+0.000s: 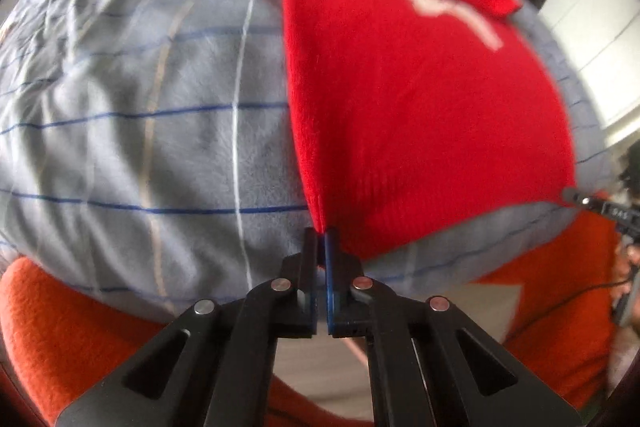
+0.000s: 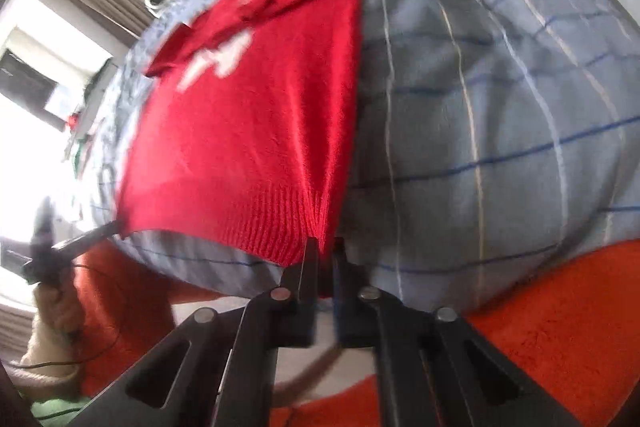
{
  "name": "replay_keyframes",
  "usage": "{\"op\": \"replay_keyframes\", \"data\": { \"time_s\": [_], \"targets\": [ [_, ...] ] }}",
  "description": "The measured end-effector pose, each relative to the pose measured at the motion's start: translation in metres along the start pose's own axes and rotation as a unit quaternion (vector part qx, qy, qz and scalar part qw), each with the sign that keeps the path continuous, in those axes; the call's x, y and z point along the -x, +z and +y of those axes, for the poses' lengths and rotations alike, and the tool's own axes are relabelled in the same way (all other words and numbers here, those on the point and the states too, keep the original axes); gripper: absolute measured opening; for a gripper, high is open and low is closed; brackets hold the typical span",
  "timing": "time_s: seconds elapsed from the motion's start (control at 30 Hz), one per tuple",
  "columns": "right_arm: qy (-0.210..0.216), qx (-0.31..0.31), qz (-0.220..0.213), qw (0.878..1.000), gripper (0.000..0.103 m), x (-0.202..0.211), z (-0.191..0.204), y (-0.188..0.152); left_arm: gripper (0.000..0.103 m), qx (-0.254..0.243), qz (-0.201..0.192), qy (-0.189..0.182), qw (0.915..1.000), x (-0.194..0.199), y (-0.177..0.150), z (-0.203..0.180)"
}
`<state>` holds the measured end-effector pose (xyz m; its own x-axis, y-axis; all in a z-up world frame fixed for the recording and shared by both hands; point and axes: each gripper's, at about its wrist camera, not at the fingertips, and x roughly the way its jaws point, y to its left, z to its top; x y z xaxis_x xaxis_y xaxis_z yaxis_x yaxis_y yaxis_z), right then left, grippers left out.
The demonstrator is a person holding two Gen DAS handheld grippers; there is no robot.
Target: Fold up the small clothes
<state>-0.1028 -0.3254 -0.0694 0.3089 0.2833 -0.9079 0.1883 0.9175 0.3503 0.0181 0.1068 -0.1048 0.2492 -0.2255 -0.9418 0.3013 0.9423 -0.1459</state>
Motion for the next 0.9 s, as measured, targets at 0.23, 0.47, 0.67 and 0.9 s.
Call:
{"op": "replay_keyframes", "data": {
  "time_s": [0.23,0.47,0.67,0.9],
  "targets": [
    [-0.017,-0.008,0.005,1.000,0.005,-0.029,-0.001,0.011,0.001,0.016,-0.002,0.020,0.9997,-0.019,0.009,0.002],
    [-0.022,-0.009,-0.004,1.000,0.005,-0.032,0.002,0.012,0.002,-0.003,-0.019,0.043,0.9989,-0.021,-0.005,-0.011],
    [-0.021,-0.007,-0.016,1.000,0.005,-0.037,0.005,-0.002,0.004,-0.029,-0.030,0.074,0.9964,-0.024,-0.002,-0.040],
    [0.005,-0.020,-0.019,1.000,0.011,-0.038,-0.003,-0.004,0.018,-0.067,-0.041,0.113,0.9904,-0.020,-0.007,-0.078]
  ]
}}
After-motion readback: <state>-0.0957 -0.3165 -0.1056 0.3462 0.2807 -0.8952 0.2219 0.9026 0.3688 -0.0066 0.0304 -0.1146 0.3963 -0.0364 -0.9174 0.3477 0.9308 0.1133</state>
